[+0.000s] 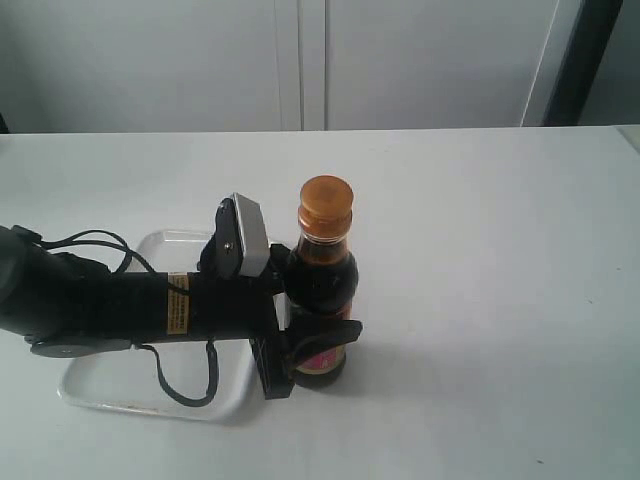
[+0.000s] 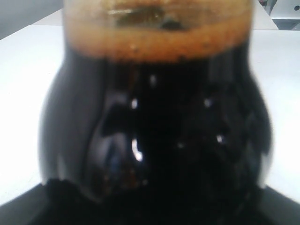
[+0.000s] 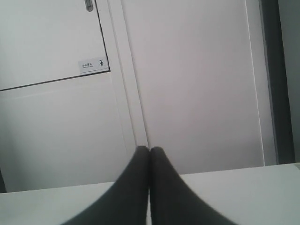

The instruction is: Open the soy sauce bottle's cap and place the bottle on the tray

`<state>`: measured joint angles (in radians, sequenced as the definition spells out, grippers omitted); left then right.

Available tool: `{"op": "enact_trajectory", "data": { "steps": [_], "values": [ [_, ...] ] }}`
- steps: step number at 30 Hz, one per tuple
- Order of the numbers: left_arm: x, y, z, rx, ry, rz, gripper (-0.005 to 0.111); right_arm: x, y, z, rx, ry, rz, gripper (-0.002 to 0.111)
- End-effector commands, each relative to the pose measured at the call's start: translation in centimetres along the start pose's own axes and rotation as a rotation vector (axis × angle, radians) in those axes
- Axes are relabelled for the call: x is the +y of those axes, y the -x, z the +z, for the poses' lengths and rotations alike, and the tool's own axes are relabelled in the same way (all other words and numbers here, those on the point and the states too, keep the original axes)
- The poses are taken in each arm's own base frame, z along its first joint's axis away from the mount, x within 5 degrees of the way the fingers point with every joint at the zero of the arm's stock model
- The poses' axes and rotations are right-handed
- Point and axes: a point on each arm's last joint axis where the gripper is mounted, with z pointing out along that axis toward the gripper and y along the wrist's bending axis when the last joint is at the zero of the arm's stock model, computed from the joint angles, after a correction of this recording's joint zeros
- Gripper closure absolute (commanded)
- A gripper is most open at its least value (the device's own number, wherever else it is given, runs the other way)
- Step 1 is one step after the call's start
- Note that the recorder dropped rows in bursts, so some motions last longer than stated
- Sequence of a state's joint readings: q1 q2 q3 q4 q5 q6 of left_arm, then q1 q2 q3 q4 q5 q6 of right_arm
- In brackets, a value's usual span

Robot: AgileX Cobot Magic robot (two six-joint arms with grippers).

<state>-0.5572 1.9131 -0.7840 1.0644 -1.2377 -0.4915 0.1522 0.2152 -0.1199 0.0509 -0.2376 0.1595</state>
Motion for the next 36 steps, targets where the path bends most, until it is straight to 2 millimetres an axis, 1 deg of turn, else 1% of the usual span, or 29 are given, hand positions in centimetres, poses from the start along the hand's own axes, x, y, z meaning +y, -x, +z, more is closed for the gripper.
{"op": "enact_trajectory", "data": {
  "steps": [1,4,5,9,10,14,17,18,21,24,26,31,36],
  "values": [
    [-0.4,-0.3,0.0,0.029,-0.033,0.017,0.107,0.5,2.1,2.4,-0.015,0.01,-0.074,0.108],
    [-0.4,-0.3,0.0,0.029,-0.033,0.017,0.107,1.0,3.3,4.3,-0.03,0.028,-0.136,0.108],
    [-0.4,-0.3,0.0,0.029,-0.033,0.017,0.107,1.2,3.6,5.3,-0.028,0.04,-0.164,0.108],
    [-0.4,-0.3,0.0,0.029,-0.033,0.017,0.107,1.9,4.3,8.6,-0.004,0.095,-0.28,0.108],
    [-0.4,-0.3,0.0,0.029,-0.033,0.017,0.107,2.0,4.1,9.7,0.026,0.112,-0.318,0.108],
    [-0.4,-0.3,0.0,0.029,-0.033,0.017,0.107,2.7,3.1,12.9,0.061,0.213,-0.457,0.108],
    [-0.4,-0.3,0.0,0.029,-0.033,0.017,0.107,3.3,1.9,15.0,0.076,0.312,-0.549,0.108],
    [-0.4,-0.3,0.0,0.029,-0.033,0.017,0.107,3.5,1.2,15.8,0.093,0.345,-0.572,0.108],
    [-0.4,-0.3,0.0,0.029,-0.033,0.017,0.107,3.7,-0.2,17.7,0.117,0.408,-0.606,0.108],
    [-0.4,-0.3,0.0,0.029,-0.033,0.017,0.107,4.2,-2.0,19.2,0.101,0.52,-0.669,0.108],
    [-0.4,-0.3,0.0,0.029,-0.033,0.017,0.107,4.4,-2.8,20.0,0.076,0.568,-0.685,0.108],
    [-0.4,-0.3,0.0,0.03,-0.034,0.017,0.107,4.4,-5.7,21.9,0.071,0.639,-0.68,0.108],
    [-0.4,-0.3,0.0,0.03,-0.034,0.017,0.107,4.4,-8.3,23.3,0.055,0.73,-0.762,0.108]
  ]
}}
